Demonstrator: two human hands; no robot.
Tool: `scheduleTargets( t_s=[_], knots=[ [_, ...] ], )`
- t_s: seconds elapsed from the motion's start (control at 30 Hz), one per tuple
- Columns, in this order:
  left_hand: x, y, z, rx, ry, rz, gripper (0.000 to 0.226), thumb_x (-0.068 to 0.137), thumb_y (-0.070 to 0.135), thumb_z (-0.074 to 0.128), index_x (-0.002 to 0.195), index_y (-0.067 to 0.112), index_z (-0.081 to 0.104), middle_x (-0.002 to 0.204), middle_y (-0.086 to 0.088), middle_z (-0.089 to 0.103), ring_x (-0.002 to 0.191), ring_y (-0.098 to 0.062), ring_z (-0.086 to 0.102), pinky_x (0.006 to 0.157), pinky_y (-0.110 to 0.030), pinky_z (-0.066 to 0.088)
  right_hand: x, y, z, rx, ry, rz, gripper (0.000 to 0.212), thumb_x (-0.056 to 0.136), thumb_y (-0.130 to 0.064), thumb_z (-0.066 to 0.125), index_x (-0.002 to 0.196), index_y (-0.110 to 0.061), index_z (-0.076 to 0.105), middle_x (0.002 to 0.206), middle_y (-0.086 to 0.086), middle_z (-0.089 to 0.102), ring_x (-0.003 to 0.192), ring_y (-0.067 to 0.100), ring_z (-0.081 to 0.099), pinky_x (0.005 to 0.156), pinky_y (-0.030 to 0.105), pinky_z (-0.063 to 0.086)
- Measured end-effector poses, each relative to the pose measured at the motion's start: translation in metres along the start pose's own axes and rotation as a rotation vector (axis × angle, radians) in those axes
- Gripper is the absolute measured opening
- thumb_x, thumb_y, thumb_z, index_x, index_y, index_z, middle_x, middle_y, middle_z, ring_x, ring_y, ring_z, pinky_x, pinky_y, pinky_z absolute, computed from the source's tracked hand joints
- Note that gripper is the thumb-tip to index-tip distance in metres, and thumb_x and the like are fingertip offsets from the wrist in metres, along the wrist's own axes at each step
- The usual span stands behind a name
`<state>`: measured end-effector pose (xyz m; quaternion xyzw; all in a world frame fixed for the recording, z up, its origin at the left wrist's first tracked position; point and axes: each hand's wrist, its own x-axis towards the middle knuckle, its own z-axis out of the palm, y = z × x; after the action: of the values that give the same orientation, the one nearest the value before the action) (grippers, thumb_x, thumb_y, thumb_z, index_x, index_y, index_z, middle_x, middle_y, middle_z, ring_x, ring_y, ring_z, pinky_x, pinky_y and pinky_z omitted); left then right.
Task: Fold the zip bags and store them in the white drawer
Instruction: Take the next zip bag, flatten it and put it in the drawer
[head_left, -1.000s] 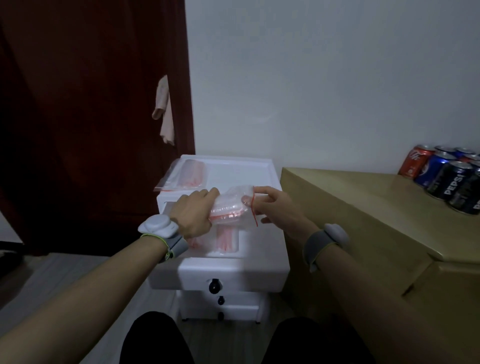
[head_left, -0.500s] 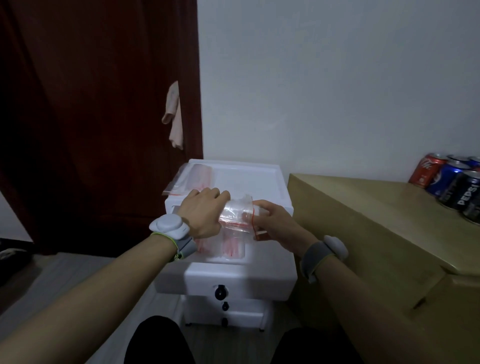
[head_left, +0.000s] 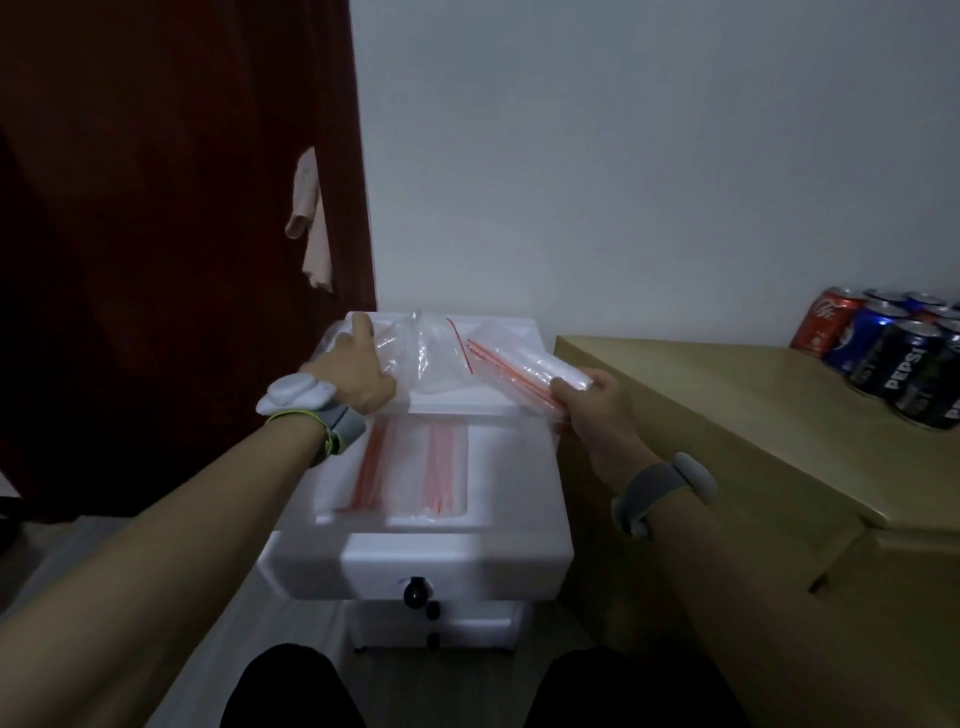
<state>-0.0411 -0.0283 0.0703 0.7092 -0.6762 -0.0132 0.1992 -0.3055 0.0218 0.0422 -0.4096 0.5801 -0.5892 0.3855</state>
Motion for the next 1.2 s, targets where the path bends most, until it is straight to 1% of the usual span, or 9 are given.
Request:
scheduleTargets(
  t_s=[0.13, 0.27, 0.43, 0.6, 0.7, 0.8, 0.87, 1.0, 1.2],
  knots=[
    [0.018, 0.022, 0.007, 0.159, -0.07, -0.033, 0.054, 0.086, 0.046, 0.06, 0.128, 0.017, 0.04, 0.133, -0.015, 0.047, 0.117, -0.037, 0.053, 0.09, -0.042, 0.043, 0.007, 0.002, -0.014, 0.028, 0.14, -0.016, 0.027, 0.087, -0.017, 0.071, 0.11, -0.015, 0.057, 0.106, 0.011, 0.063, 0.088, 0.026, 0.065, 0.07, 0.04, 0.057],
    [0.034, 0.047, 0.02, 0.181, -0.164, -0.125, 0.083, 0.078, 0.067, 0.062, 0.134, 0.008, 0.047, 0.138, -0.019, 0.044, 0.123, -0.037, 0.049, 0.098, -0.043, 0.042, 0.007, 0.001, -0.018, 0.093, 0.177, -0.031, 0.025, 0.087, -0.016, 0.071, 0.109, -0.015, 0.059, 0.098, 0.009, 0.066, 0.075, 0.021, 0.063, 0.054, 0.027, 0.052],
    [0.025, 0.074, 0.026, 0.024, -0.23, -0.092, 0.092, 0.074, 0.059, 0.072, 0.144, 0.01, 0.038, 0.146, -0.02, 0.036, 0.134, -0.039, 0.031, 0.106, -0.043, 0.03, 0.003, 0.002, -0.022, 0.034, 0.138, -0.035, 0.028, 0.088, -0.02, 0.07, 0.114, -0.013, 0.06, 0.094, 0.005, 0.065, 0.068, 0.015, 0.061, 0.045, 0.02, 0.046],
    [0.015, 0.074, 0.011, -0.152, -0.105, 0.056, 0.066, 0.081, 0.043, 0.059, 0.143, 0.026, 0.044, 0.152, -0.007, 0.037, 0.14, -0.03, 0.026, 0.105, -0.043, 0.03, -0.004, 0.003, -0.021, 0.045, 0.066, -0.019, 0.03, 0.09, -0.019, 0.069, 0.117, -0.009, 0.06, 0.093, 0.006, 0.064, 0.067, 0.013, 0.058, 0.048, 0.021, 0.047],
    [0.012, 0.068, 0.001, -0.48, -0.02, 0.041, 0.065, 0.076, 0.058, 0.037, 0.129, 0.025, 0.057, 0.138, -0.006, 0.054, 0.127, -0.03, 0.044, 0.099, -0.039, 0.034, -0.011, 0.002, -0.013, 0.065, -0.016, -0.015, 0.027, 0.091, -0.018, 0.067, 0.115, -0.009, 0.059, 0.092, 0.007, 0.063, 0.066, 0.013, 0.056, 0.05, 0.023, 0.047],
    [-0.002, 0.064, -0.013, -0.828, -0.105, -0.03, 0.058, 0.086, 0.068, 0.037, 0.122, 0.026, 0.053, 0.098, -0.004, 0.067, 0.08, -0.027, 0.067, 0.073, -0.033, 0.045, -0.021, -0.001, 0.002, 0.064, -0.117, -0.011, 0.024, 0.091, -0.018, 0.066, 0.113, -0.01, 0.06, 0.09, 0.007, 0.062, 0.066, 0.014, 0.057, 0.05, 0.024, 0.047],
    [-0.009, 0.06, -0.016, -0.892, -0.176, -0.02, 0.048, 0.09, 0.065, 0.043, 0.115, 0.025, 0.054, 0.072, -0.005, 0.061, 0.054, -0.024, 0.058, 0.054, -0.027, 0.043, -0.028, -0.004, 0.013, 0.062, -0.208, 0.024, 0.025, 0.092, -0.019, 0.066, 0.115, -0.011, 0.06, 0.089, 0.006, 0.062, 0.068, 0.015, 0.059, 0.052, 0.023, 0.048],
    [-0.016, 0.038, -0.019, -0.856, -0.195, 0.041, 0.032, 0.098, 0.038, 0.049, 0.083, 0.01, 0.051, 0.053, -0.007, 0.044, 0.042, -0.021, 0.044, 0.042, -0.021, 0.036, -0.042, -0.01, 0.031, 0.016, -0.366, 0.108, 0.014, 0.091, -0.02, 0.066, 0.104, -0.017, 0.061, 0.086, 0.007, 0.066, 0.066, 0.019, 0.064, 0.05, 0.023, 0.047],
    [-0.028, -0.008, -0.026, -0.808, -0.25, 0.048, 0.029, 0.1, 0.032, 0.052, 0.095, 0.004, 0.055, 0.058, -0.012, 0.044, 0.036, -0.017, 0.038, 0.038, -0.019, 0.032, -0.061, -0.022, 0.049, -0.163, -0.624, 0.15, 0.022, 0.089, -0.035, 0.064, 0.102, -0.018, 0.066, 0.084, 0.0, 0.068, 0.072, 0.018, 0.065, 0.065, 0.029, 0.051]
  ],
)
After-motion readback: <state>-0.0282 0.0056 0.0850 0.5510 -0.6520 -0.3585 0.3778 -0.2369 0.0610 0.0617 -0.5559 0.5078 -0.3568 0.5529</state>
